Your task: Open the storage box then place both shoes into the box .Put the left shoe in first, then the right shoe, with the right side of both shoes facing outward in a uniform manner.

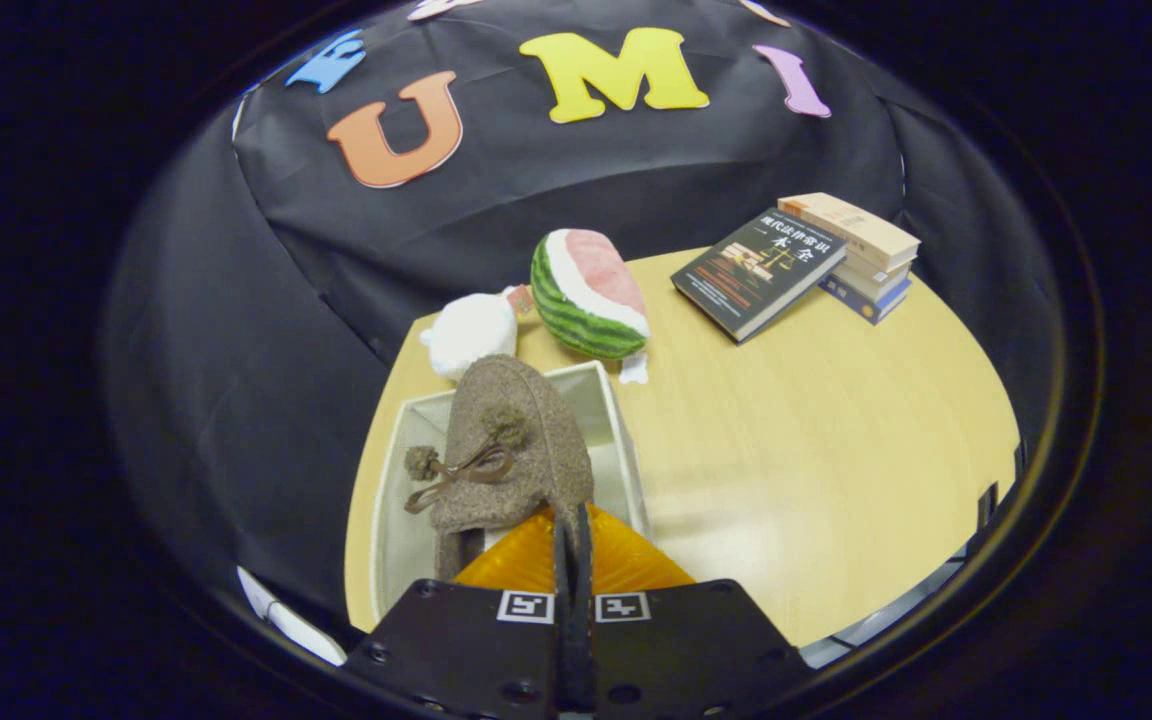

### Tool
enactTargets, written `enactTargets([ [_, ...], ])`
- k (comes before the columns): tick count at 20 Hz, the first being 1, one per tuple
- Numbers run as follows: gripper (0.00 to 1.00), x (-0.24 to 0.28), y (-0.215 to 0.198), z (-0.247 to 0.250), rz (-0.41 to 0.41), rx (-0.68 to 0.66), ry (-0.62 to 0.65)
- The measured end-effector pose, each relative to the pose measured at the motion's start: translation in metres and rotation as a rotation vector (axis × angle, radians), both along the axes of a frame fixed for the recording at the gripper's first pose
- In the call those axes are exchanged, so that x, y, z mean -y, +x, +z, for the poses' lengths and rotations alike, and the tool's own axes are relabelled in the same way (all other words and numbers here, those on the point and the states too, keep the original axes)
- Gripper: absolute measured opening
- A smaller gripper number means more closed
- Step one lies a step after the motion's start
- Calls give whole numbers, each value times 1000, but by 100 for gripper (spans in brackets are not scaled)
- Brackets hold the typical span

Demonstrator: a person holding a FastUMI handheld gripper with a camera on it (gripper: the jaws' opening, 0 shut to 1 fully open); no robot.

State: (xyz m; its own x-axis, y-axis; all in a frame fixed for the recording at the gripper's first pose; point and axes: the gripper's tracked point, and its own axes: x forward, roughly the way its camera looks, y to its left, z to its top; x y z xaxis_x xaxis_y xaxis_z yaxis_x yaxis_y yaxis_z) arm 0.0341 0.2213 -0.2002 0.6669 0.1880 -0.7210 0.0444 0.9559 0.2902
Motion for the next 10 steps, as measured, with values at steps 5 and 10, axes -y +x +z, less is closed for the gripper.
enactTargets([
  [5, 0, 3, 2, -12, -24, -4, -32],
  [10, 11, -4, 7, -13, -12, 14, -32],
])
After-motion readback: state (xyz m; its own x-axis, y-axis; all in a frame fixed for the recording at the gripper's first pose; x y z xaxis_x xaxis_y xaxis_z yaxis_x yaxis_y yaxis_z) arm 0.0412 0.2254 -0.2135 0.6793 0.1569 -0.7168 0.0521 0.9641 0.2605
